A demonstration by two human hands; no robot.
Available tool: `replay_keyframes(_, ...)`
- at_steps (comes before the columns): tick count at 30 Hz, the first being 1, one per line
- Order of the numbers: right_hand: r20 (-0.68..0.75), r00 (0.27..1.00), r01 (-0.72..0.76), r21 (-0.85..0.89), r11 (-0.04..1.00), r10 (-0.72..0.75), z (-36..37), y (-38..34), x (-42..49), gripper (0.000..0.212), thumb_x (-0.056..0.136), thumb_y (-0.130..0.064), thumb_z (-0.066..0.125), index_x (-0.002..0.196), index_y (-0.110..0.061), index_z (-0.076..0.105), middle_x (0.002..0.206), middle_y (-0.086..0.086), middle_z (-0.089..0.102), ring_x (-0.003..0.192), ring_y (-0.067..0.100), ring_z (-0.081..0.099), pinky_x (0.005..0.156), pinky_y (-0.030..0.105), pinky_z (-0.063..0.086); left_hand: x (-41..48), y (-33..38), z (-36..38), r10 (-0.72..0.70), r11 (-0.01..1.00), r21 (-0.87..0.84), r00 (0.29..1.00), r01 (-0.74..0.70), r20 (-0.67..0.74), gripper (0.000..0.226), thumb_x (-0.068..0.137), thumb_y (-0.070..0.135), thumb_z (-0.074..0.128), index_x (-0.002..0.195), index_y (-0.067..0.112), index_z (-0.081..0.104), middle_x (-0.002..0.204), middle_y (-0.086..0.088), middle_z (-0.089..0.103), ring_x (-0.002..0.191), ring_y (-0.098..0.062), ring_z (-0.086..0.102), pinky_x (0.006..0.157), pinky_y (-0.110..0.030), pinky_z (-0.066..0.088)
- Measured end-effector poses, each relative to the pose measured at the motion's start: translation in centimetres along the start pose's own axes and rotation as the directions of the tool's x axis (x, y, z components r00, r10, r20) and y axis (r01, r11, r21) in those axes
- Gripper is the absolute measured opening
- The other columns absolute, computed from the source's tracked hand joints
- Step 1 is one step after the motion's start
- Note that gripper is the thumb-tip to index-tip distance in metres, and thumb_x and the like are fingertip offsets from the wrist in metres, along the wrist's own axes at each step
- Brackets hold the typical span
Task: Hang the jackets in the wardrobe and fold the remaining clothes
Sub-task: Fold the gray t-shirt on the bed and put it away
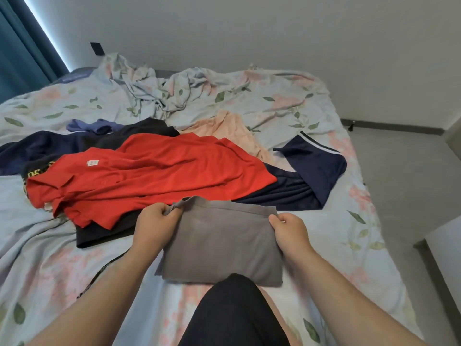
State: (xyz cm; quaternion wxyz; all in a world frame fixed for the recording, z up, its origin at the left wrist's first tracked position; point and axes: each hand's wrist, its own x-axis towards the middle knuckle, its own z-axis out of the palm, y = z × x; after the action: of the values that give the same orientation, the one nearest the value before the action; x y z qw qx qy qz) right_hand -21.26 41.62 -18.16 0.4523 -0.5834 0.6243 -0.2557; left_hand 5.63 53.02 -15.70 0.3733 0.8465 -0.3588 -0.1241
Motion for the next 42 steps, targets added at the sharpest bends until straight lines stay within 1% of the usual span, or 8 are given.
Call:
replay_keyframes(5, -0.045, 0.999, -0.01, -0.172, 0.985, 0.002, 1.6, 1.0, 2.6, 0.035, 0.095, -0.026, 0.056, 0.078, 0.004, 0.059, 0.079, 0.013, 0.065, 0.073, 0.026, 0.055, 0.059, 0.034, 0.034, 1.7, -1.0, 2.8, -0.095, 0.977, 0.197, 0.994, 0.083, 0.052, 0.048, 0.084, 0.051, 0.057, 0.057, 0.012, 0.047, 0.053, 0.0, 0.053, 0.057, -0.024, 0.051, 0.049, -0.033, 0.03)
replay_keyframes(10, -0.14, 0.99, -0.046, -0.161, 0.986, 0.023, 1.5, 1.8, 1.1, 0.031, 0.095, -0.039, 0.056, 0.073, -0.016, 0.051, 0.071, -0.007, 0.055, 0.068, 0.019, 0.051, 0.053, 0.028, 0.031, -0.1, -2.5, 2.5, -0.293, 0.949, -0.13, 0.956, 0.289, -0.017, 0.05, 0.08, 0.06, 0.059, 0.062, 0.015, 0.044, 0.058, 0.003, 0.052, 0.058, -0.021, 0.048, 0.055, -0.036, 0.033)
replay_keyframes(14, -0.056, 0.981, -0.194, -0.16, 0.968, 0.187, 1.1, 2.2, -1.2, 0.041, 0.087, -0.054, 0.06, 0.074, -0.02, 0.039, 0.07, -0.006, 0.043, 0.064, 0.018, 0.046, 0.049, 0.029, 0.03, -3.4, -3.3, 0.9, -0.414, 0.839, -0.265, 0.874, 0.475, 0.255, 0.047, 0.065, 0.057, 0.071, 0.058, 0.016, 0.048, 0.057, -0.003, 0.048, 0.051, -0.018, 0.043, 0.053, -0.031, 0.034)
replay_keyframes(18, 0.132, 0.928, -0.358, 0.067, 0.931, 0.348, 0.6, 1.4, -2.6, 0.042, 0.082, -0.042, 0.074, 0.1, -0.006, 0.062, 0.094, 0.006, 0.067, 0.083, 0.025, 0.066, 0.062, 0.031, 0.051, -3.8, -3.0, 0.0, -0.468, 0.721, -0.283, 0.746, 0.632, 0.475, 0.045, 0.075, 0.043, 0.082, 0.092, 0.003, 0.073, 0.088, -0.01, 0.077, 0.086, -0.029, 0.072, 0.077, -0.039, 0.057)
replay_keyframes(21, 0.285, 0.897, -0.399, 0.193, 0.896, 0.338, -0.4, 1.2, -3.4, 0.035, 0.085, -0.031, 0.075, 0.109, -0.006, 0.067, 0.097, 0.007, 0.073, 0.085, 0.025, 0.071, 0.062, 0.029, 0.054, -3.6, -2.6, 0.1, -0.425, 0.66, -0.317, 0.687, 0.681, 0.59, 0.031, 0.084, 0.03, 0.075, 0.106, 0.008, 0.07, 0.095, -0.008, 0.077, 0.093, -0.028, 0.072, 0.08, -0.039, 0.057)
replay_keyframes(24, 0.333, 0.909, -0.355, 0.309, 0.882, 0.249, -0.7, 1.0, -4.4, 0.03, 0.091, -0.027, 0.069, 0.117, -0.013, 0.063, 0.105, 0.003, 0.073, 0.093, 0.023, 0.07, 0.08, 0.038, 0.058, -4.4, -2.2, 0.8, -0.375, 0.688, -0.38, 0.752, 0.618, 0.543, 0.019, 0.092, 0.016, 0.065, 0.11, 0.016, 0.067, 0.101, -0.006, 0.076, 0.094, -0.026, 0.071, 0.075, -0.037, 0.054)
replay_keyframes(31, 0.097, 0.995, -0.07, 0.334, 0.94, 0.039, -4.3, -1.1, -6.9, 0.01, 0.092, -0.027, 0.064, 0.102, -0.026, 0.059, 0.107, -0.003, 0.068, 0.094, 0.016, 0.066, 0.081, 0.036, 0.055, -6.3, 2.3, -0.6, -0.215, 0.684, -0.558, 0.861, 0.469, 0.461, 0.021, 0.086, 0.016, 0.072, 0.106, 0.013, 0.069, 0.102, -0.006, 0.076, 0.09, -0.024, 0.072, 0.072, -0.036, 0.055)
replay_keyframes(42, 0.042, 0.998, 0.019, 0.579, 0.815, -0.054, -15.6, -2.4, -11.1, 0.022, 0.085, -0.025, 0.074, 0.107, -0.025, 0.069, 0.098, -0.006, 0.077, 0.088, 0.016, 0.074, 0.074, 0.035, 0.058, -10.5, 13.4, -1.7, 0.034, 0.604, -0.675, 0.833, 0.423, 0.552, 0.032, 0.078, 0.01, 0.075, 0.108, 0.018, 0.068, 0.099, -0.008, 0.076, 0.083, -0.025, 0.075, 0.065, -0.036, 0.059)
